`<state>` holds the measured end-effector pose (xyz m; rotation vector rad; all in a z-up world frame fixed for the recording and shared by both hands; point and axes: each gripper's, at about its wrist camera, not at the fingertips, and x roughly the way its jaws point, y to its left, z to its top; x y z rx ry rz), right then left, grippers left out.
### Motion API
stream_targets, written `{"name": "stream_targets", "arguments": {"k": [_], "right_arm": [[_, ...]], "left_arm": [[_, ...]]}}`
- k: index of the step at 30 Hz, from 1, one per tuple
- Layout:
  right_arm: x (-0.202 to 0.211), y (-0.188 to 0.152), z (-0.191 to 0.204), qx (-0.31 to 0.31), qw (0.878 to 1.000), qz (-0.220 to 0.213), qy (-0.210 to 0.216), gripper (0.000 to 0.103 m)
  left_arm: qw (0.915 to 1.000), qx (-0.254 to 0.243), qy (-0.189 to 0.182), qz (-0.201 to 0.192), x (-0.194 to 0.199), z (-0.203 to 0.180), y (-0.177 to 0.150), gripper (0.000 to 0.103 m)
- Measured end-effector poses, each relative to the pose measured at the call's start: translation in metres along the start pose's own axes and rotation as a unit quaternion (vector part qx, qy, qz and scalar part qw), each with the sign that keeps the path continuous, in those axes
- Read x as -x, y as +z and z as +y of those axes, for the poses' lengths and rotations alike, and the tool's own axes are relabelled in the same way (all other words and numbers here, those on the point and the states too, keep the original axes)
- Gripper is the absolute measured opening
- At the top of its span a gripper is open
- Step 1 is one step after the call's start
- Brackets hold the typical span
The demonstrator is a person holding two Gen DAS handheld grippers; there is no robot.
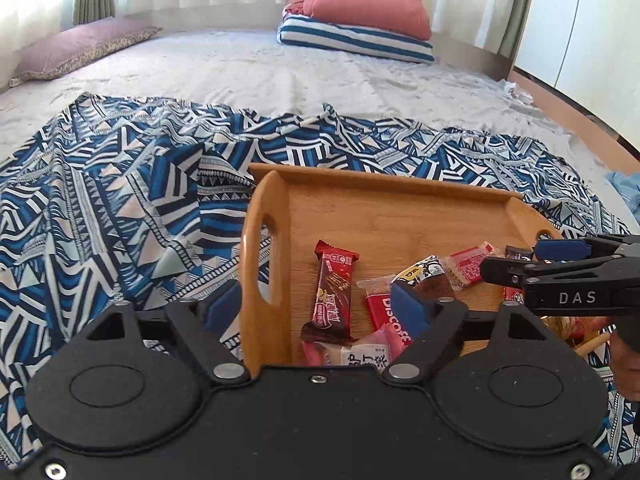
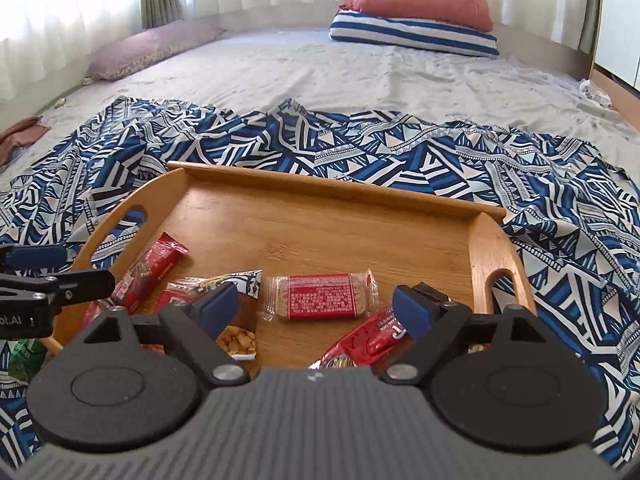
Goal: Organize snacks
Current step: 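Open both tools to release the chocolate bar and wafer onto the tray, then withdraw both tools from the tray toward the snack pile, then move the left tool to the green Peas Wasabi bag while the right tool approaches the yellow packet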
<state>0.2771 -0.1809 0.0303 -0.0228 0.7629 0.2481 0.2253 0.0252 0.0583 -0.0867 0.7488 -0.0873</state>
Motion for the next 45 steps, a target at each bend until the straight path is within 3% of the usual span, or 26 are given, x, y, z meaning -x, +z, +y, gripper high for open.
{"name": "stream_targets", "arguments": {"k": [19,31,45], "right_arm": [[0.077,-0.067,0.055,0.032,0.996,-0.074,-0.029,0.103],[0.085,-0.117,0.102,0.053,0.995,-0.082,-0.031,0.103],[0.074,-0.136,0.125,0.041,0.995,-0.084,-0.045,0.103]], "left_arm": [[0.9990,-0.012,0.028,-0.031,0.074,0.047,-0.059,0.097],[0.9983,-0.004,0.058,-0.002,0.067,0.061,-0.098,0.098],[0.9981,0.018,0.059,0.009,0.057,0.069,-0.111,0.099]]}}
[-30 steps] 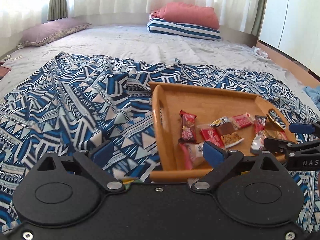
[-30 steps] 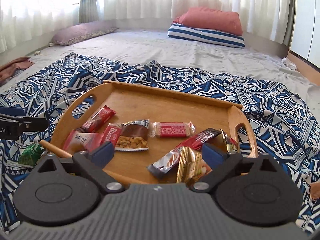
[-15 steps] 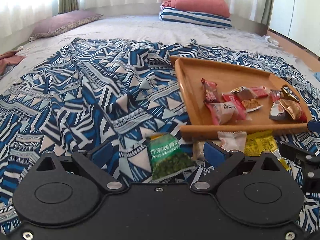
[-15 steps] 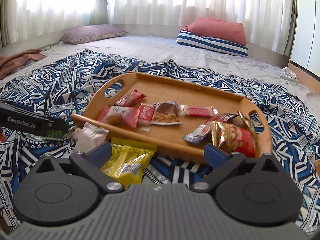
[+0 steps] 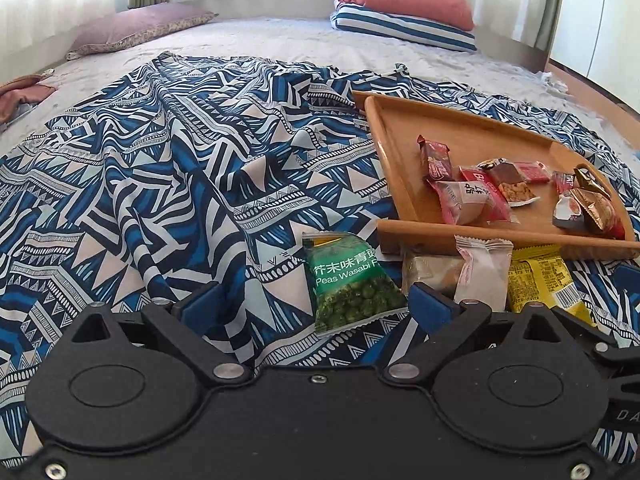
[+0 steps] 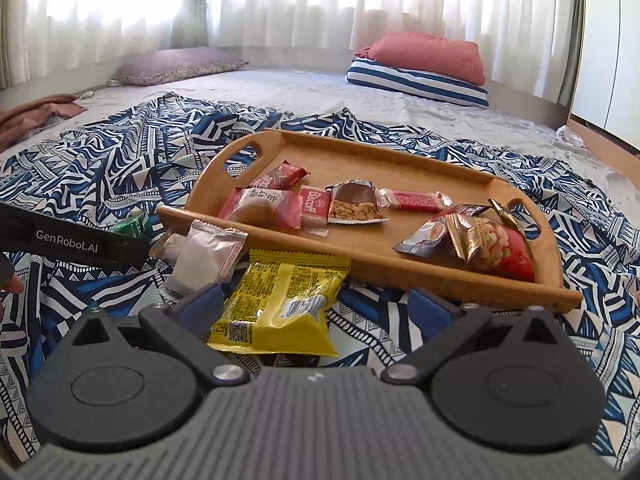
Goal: Organize snacks
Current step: 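Move the left tool to the green Peas Wasabi bag while the right tool approaches the yellow packet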
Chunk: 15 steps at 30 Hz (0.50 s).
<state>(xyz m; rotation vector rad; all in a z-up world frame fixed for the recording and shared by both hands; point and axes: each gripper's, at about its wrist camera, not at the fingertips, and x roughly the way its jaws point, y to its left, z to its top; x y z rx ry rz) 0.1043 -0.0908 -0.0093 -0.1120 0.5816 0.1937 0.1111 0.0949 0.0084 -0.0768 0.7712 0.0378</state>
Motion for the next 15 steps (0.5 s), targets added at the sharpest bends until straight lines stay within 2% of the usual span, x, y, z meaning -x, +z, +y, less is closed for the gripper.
{"name": "stream_targets", "arguments": {"k": [15], "right_arm": [[-0.020,-0.007,0.016,-0.003,1.000,0.020,-0.007,0.103]], "left_arm": [[0.9998,-0.014,0.014,-0.001,-0.009,-0.004,-0.005,0.102]]}}
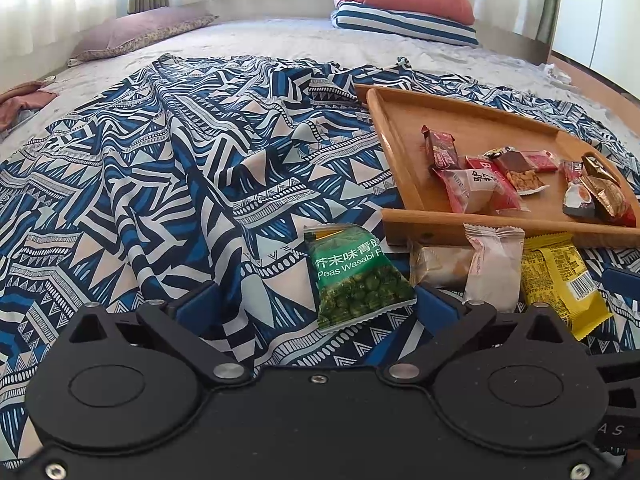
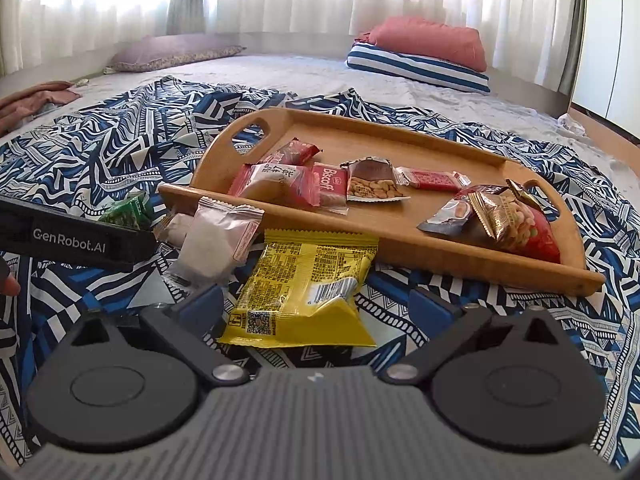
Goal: Organize snacks
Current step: 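Move the left tool to the green Peas Wasabi bag while the right tool approaches the yellow packet, then close the left tool on the green Peas Wasabi bag while the right tool grasps the yellow packet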
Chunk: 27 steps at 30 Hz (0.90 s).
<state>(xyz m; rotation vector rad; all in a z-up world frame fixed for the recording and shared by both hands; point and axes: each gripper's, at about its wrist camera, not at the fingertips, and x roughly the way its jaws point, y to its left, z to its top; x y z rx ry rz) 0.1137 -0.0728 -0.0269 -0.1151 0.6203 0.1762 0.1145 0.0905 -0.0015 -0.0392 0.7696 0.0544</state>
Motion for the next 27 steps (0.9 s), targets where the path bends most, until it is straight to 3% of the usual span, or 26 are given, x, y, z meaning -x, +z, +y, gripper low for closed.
{"name": "stream_targets", "arguments": {"k": [22,25,27], "right_arm": [[-0.017,-0.003,-0.004,-0.025,1.000,0.001,0.015,0.103],[-0.016,-0.004,-0.003,-0.021,1.000,-0.003,0.012,0.103],[-0.015,-0.005,-0.003,-0.021,1.000,-0.004,0.012,0.103]], "left_arm": [[0.9999,-0.009,0.007,-0.010,-0.001,-0.003,-0.004,0.103],[0.9999,-0.010,0.006,-0.013,0.001,-0.003,-0.004,0.098],[0.9997,-0.013,0.002,-0.019,0.004,-0.004,-0.005,0.090]]}}
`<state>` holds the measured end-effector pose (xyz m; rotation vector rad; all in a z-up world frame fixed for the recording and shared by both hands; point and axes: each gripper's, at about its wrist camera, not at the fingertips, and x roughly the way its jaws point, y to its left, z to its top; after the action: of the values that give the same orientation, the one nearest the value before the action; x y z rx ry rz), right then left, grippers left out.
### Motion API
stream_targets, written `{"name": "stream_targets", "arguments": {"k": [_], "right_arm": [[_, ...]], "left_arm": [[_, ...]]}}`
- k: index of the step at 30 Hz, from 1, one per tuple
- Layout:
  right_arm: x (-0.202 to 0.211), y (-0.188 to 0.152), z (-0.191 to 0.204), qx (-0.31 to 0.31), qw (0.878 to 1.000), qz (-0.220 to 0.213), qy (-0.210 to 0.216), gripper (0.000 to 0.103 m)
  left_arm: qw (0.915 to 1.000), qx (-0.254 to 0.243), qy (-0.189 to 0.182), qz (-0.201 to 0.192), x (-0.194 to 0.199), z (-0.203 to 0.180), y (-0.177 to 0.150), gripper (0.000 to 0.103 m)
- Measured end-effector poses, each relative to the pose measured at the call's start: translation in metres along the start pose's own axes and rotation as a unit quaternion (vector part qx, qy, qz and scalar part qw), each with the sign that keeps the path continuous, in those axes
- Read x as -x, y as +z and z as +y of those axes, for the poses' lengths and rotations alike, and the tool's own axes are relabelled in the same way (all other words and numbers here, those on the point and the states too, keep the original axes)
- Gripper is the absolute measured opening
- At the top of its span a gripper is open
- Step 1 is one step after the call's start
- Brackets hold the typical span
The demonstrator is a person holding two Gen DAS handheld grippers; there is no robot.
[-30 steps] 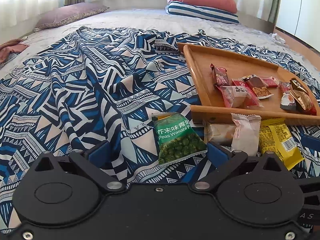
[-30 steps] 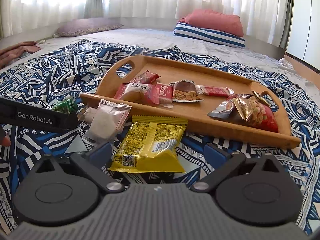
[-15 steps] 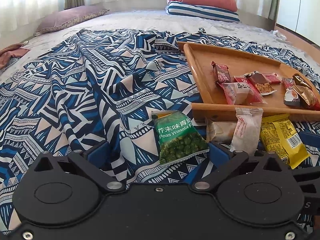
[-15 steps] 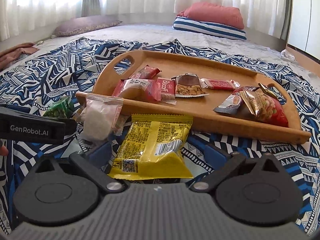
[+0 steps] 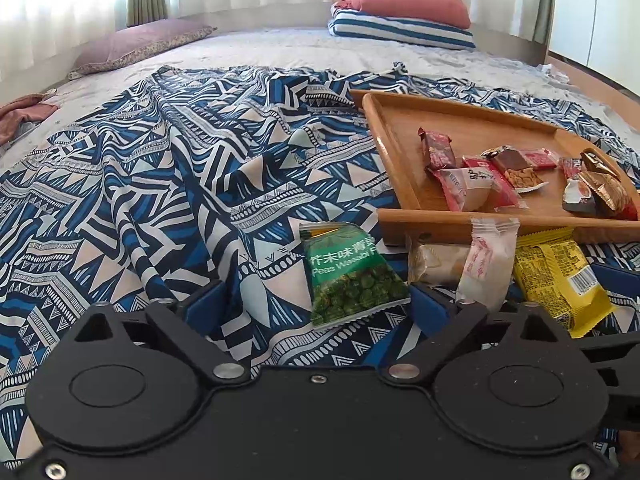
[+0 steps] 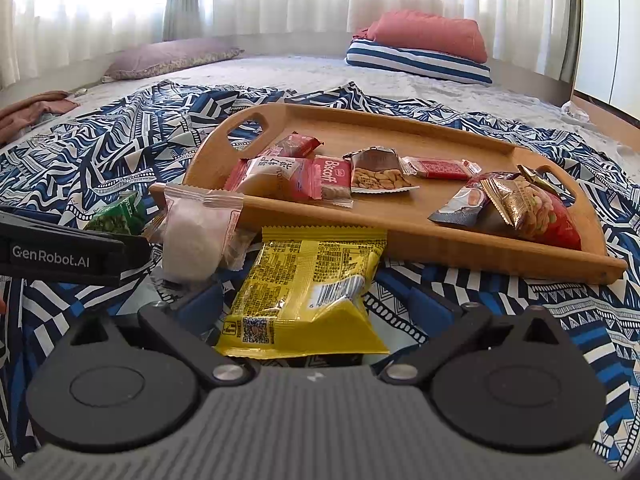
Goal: Organize snacks
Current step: 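Close the left tool on the green Peas Wasabi bag while the right tool grasps the yellow packet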
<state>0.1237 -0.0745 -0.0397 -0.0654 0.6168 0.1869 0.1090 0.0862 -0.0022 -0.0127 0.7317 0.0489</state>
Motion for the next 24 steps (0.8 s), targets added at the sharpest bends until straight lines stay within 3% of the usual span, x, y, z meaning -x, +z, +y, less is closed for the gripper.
{"name": "stream_targets", "arguments": {"k": [8,17,24], "right_arm": [[0.001,-0.001,0.001,0.002,1.000,-0.004,-0.002,0.103],[0.002,-0.002,0.001,0.000,1.000,-0.008,-0.002,0.103],[0.003,-0.003,0.001,0.000,1.000,-0.011,-0.002,0.103]], "left_arm": [[0.9993,-0.030,-0.007,-0.021,0.012,-0.010,-0.003,0.048],[0.9995,-0.010,-0.004,-0.030,0.022,-0.004,0.001,0.037],[0.9992,-0.008,-0.006,-0.040,0.041,-0.001,-0.001,0.036]]}}
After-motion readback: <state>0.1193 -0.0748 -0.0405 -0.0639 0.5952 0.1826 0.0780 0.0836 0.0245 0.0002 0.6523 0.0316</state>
